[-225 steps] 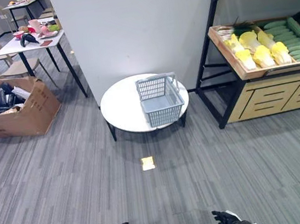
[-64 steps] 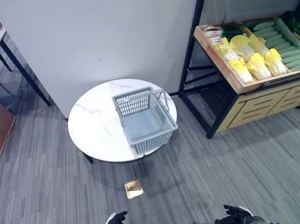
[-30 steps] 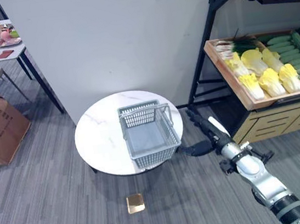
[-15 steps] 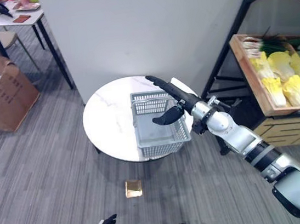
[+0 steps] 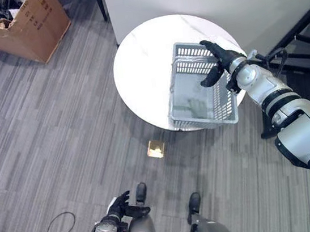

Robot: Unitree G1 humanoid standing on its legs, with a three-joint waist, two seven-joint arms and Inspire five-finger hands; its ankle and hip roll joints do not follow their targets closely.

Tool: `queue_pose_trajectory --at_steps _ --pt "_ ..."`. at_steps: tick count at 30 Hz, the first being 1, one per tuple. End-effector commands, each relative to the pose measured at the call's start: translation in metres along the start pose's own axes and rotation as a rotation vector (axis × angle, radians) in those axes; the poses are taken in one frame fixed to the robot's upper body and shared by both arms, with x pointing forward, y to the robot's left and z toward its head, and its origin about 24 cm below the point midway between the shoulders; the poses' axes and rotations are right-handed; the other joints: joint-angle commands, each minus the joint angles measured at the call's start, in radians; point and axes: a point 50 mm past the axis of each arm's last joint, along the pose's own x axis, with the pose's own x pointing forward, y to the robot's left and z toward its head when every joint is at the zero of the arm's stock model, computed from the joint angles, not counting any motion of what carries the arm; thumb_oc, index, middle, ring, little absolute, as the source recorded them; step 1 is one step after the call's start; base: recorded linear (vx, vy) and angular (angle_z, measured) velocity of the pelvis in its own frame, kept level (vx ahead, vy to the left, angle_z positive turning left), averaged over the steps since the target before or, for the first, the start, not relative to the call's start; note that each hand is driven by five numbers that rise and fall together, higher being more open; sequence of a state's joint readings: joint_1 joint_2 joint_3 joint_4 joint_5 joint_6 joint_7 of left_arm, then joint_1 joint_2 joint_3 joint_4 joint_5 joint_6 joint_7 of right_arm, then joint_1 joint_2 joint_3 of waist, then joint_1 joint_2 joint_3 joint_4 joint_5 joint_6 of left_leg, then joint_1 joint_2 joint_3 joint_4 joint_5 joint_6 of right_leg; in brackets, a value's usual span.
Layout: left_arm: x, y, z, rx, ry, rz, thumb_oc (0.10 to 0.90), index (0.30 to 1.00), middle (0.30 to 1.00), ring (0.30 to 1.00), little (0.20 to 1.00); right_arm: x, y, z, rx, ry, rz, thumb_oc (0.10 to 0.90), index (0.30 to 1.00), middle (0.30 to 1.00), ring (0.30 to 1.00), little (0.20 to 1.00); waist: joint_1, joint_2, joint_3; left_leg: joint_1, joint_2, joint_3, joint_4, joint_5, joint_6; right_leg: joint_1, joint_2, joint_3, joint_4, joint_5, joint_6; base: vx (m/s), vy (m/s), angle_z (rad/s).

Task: Get the vegetables into the basket

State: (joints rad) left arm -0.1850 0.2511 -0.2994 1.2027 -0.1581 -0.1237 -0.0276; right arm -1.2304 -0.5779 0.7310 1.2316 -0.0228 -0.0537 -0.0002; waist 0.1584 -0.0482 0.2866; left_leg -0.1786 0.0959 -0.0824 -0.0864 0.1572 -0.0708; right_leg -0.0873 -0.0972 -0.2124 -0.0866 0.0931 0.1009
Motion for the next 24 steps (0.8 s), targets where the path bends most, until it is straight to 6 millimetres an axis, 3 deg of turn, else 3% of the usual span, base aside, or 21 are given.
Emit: queue_pose_trajectory --at_steps 1,5,6,18,21,24 --pt "-0.021 0.002 -0.069 0.139 0.247 -0.019 0.9 1.0 1.0 1.0 1.0 -0.002 -0.065 0.037 -0.068 -0.127 -0.203 0.9 1.0 1.0 1.0 1.0 -0.002 -0.052 -0.043 0.046 -0.026 -0.01 -0.001 -0.058 -0.03 -0.048 -0.046 0.057 -0.001 0.049 0.079 0.02 -0.031 0.16" --pt "-0.021 -0.001 -0.069 0.139 0.249 -0.023 0.9 1.0 1.0 1.0 1.0 -0.005 -0.08 0.016 -0.148 -0.026 -0.221 0.9 1.0 1.0 1.0 1.0 0.008 -0.031 -0.035 0.017 -0.027 -0.029 -0.001 -0.047 -0.042 -0.065 -0.047 0.04 -0.001 0.044 0.081 0.02 -0.027 0.15" --pt "-0.02 -0.003 -0.068 0.146 0.245 -0.03 0.9 1.0 1.0 1.0 1.0 -0.005 -0.077 0.012 -0.162 -0.006 -0.204 0.4 0.3 0.3 0.3 0.3 0.01 -0.025 -0.035 0.016 -0.028 -0.034 -0.001 -0.046 -0.044 -0.064 -0.047 0.034 -0.001 0.041 0.08 0.02 -0.016 0.18" --pt "-0.019 -0.005 -0.068 0.157 0.256 -0.028 0.9 1.0 1.0 1.0 1.0 0.001 -0.051 0.015 -0.042 -0.006 -0.164 0.4 0.3 0.3 0.3 0.3 0.009 -0.012 -0.029 0.011 -0.029 -0.04 -0.001 -0.042 -0.045 -0.07 -0.046 0.033 -0.001 0.042 0.08 -0.02 -0.002 0.02" --pt "-0.019 -0.004 -0.068 0.152 0.264 -0.024 0.9 1.0 1.0 1.0 1.0 0.002 -0.029 0.013 0.037 -0.009 -0.115 0.4 0.3 0.3 0.3 0.3 0.007 -0.016 -0.033 0.024 -0.03 -0.039 -0.001 -0.046 -0.04 -0.06 -0.047 0.037 -0.001 0.043 0.078 -0.03 0.011 0.02" --pt "-0.02 -0.001 -0.069 0.147 0.271 -0.018 0.9 1.0 1.0 1.0 1.0 0.003 -0.018 0.017 0.109 -0.033 -0.096 0.4 0.3 0.3 0.3 0.3 0.002 -0.024 -0.039 0.038 -0.029 -0.033 -0.001 -0.053 -0.038 -0.049 -0.048 0.039 -0.001 0.043 0.077 0.0 0.0 0.0"
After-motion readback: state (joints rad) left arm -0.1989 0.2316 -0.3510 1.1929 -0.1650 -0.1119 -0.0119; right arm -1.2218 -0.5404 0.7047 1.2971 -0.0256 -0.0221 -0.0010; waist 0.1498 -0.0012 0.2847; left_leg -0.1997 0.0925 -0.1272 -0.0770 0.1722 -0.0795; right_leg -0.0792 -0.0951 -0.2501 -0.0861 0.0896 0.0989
